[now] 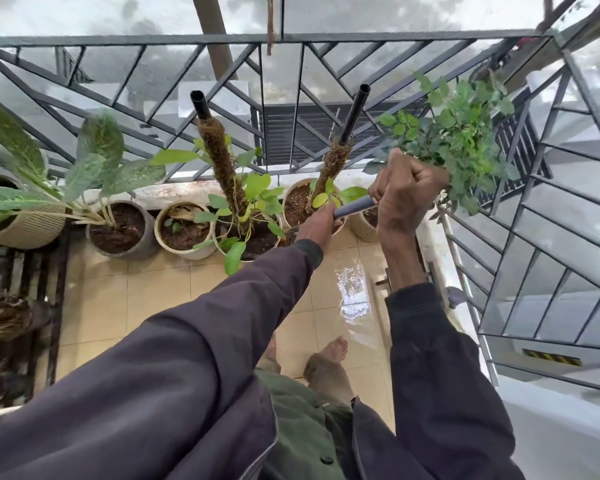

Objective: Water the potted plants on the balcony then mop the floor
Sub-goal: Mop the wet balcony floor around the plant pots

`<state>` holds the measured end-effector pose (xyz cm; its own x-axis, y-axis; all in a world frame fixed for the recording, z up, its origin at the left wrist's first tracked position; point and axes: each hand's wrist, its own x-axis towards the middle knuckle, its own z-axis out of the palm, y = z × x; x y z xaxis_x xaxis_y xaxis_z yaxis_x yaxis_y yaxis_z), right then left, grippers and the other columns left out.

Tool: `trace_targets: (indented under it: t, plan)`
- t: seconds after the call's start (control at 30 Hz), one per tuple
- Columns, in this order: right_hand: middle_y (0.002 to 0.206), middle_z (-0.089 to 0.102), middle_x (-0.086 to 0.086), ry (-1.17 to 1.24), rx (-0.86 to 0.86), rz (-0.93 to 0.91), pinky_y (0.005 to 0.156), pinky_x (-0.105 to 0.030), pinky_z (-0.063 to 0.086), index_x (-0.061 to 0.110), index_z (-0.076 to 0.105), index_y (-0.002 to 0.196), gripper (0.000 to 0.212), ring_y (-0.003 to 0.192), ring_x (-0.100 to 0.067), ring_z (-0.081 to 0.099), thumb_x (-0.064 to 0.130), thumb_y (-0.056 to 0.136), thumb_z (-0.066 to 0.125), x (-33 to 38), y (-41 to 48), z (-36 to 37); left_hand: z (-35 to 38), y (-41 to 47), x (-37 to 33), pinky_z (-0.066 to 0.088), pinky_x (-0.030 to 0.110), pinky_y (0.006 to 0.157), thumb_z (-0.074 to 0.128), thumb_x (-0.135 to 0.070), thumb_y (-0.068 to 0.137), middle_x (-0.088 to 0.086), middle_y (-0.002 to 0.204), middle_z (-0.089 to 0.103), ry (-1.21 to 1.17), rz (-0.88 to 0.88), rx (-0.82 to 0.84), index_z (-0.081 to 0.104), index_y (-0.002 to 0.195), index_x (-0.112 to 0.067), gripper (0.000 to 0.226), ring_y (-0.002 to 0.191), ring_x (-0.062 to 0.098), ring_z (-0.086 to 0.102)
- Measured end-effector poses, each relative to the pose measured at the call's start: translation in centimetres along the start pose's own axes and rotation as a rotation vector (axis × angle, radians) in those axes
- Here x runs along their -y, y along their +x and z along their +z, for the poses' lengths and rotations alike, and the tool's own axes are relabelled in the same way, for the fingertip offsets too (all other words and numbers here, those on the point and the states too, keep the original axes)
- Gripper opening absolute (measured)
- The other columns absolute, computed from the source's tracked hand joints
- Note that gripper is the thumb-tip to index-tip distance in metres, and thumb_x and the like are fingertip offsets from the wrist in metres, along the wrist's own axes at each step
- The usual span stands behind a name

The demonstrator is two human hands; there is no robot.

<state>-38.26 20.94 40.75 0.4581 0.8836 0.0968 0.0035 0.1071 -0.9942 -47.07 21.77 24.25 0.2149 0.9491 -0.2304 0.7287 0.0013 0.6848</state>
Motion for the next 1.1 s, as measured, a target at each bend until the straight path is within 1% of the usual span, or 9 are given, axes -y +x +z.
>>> trace_targets:
  t: [0.1, 0.27, 0.4, 0.53, 0.63, 0.8, 0.87, 0.93, 1.1]
  plan:
    - [0.038, 0.039, 0.016, 0.001, -0.024, 0.008, 0.041, -0.02, 0.036, 0.026, 0.049, 0.05, 0.047, 0.032, -0.011, 0.038, 0.004, 0.09, 0.057, 0.2, -0.4, -0.3, 0.0, -0.3, -0.1, 0.04, 0.04, 0.07, 0.046, -0.011, 0.106, 0.02, 0.106, 0.065, 0.013, -0.009, 0.021, 0.05, 0.116, -0.005, 0.013, 0.09, 0.031, 0.061]
    - [0.038, 0.038, 0.016, -0.01, -0.058, -0.008, 0.039, -0.02, 0.036, 0.019, 0.049, 0.052, 0.043, 0.031, -0.011, 0.038, 0.003, 0.09, 0.059, 0.5, -1.4, -1.1, 0.8, -2.1, -0.2, 0.054, 0.046, 0.082, 0.045, -0.008, 0.107, 0.019, 0.108, 0.066, 0.05, 0.004, 0.042, 0.05, 0.117, -0.005, 0.012, 0.094, 0.034, 0.066]
    - [0.038, 0.034, 0.014, 0.076, -0.065, 0.031, 0.038, -0.018, 0.029, 0.018, 0.044, 0.052, 0.04, 0.03, -0.011, 0.032, 0.005, 0.088, 0.058, 0.2, -2.7, -2.0, 1.3, -4.5, 0.3, 0.052, 0.052, 0.084, 0.045, -0.011, 0.106, 0.02, 0.113, 0.065, 0.111, 0.017, 0.072, 0.049, 0.122, -0.004, 0.017, 0.097, 0.038, 0.066]
    - [0.039, 0.033, 0.012, 0.12, -0.05, 0.069, 0.04, -0.018, 0.029, 0.018, 0.043, 0.052, 0.041, 0.031, -0.01, 0.031, 0.006, 0.088, 0.058, -0.7, -5.2, -3.4, 2.1, -7.7, 1.5, 0.049, 0.05, 0.082, 0.044, -0.001, 0.102, 0.019, 0.115, 0.062, 0.188, 0.021, 0.068, 0.049, 0.126, -0.005, 0.025, 0.1, 0.038, 0.063]
    - [0.038, 0.033, 0.012, 0.161, -0.037, 0.096, 0.043, -0.017, 0.03, 0.027, 0.048, 0.047, 0.048, 0.031, -0.009, 0.031, 0.003, 0.088, 0.057, -1.3, -6.7, -4.0, 2.6, -9.7, 2.3, 0.044, 0.046, 0.089, 0.042, 0.002, 0.102, 0.021, 0.122, 0.061, 0.186, -0.029, 0.054, 0.048, 0.133, -0.004, 0.033, 0.111, 0.038, 0.06]
    - [0.039, 0.032, 0.01, 0.196, 0.013, 0.159, 0.043, -0.017, 0.029, 0.023, 0.046, 0.048, 0.047, 0.032, -0.009, 0.029, 0.002, 0.088, 0.056, -3.0, -10.4, -4.5, 2.6, -13.6, 4.2, 0.044, 0.044, 0.092, 0.041, 0.003, 0.102, 0.021, 0.125, 0.063, 0.252, -0.114, 0.048, 0.051, 0.133, -0.005, 0.034, 0.113, 0.038, 0.062]
    - [0.039, 0.032, 0.009, 0.204, 0.024, 0.209, 0.044, -0.018, 0.026, 0.019, 0.043, 0.05, 0.043, 0.034, -0.009, 0.029, 0.005, 0.088, 0.057, -3.8, -12.3, -4.6, 2.5, -15.4, 5.4, 0.046, 0.046, 0.095, 0.041, -0.001, 0.104, 0.02, 0.127, 0.062, 0.311, -0.151, 0.1, 0.05, 0.133, -0.005, 0.031, 0.116, 0.038, 0.062]
    - [0.04, 0.032, 0.009, 0.232, 0.04, 0.263, 0.043, -0.021, 0.024, 0.022, 0.044, 0.05, 0.044, 0.035, -0.01, 0.028, 0.005, 0.089, 0.057, -4.2, -14.4, -4.8, 2.5, -17.3, 6.7, 0.048, 0.048, 0.099, 0.043, -0.004, 0.105, 0.018, 0.127, 0.061, 0.321, -0.183, 0.121, 0.048, 0.135, -0.006, 0.031, 0.116, 0.037, 0.062]
    - [0.041, 0.032, 0.009, 0.269, 0.131, 0.341, 0.045, -0.03, 0.022, 0.025, 0.046, 0.044, 0.046, 0.037, -0.012, 0.026, 0.006, 0.085, 0.054, -4.6, -18.5, -4.3, 1.1, -21.8, 9.7, 0.051, 0.049, 0.095, 0.042, -0.01, 0.106, 0.016, 0.128, 0.062, 0.401, -0.243, 0.176, 0.046, 0.134, -0.009, 0.028, 0.114, 0.036, 0.064]
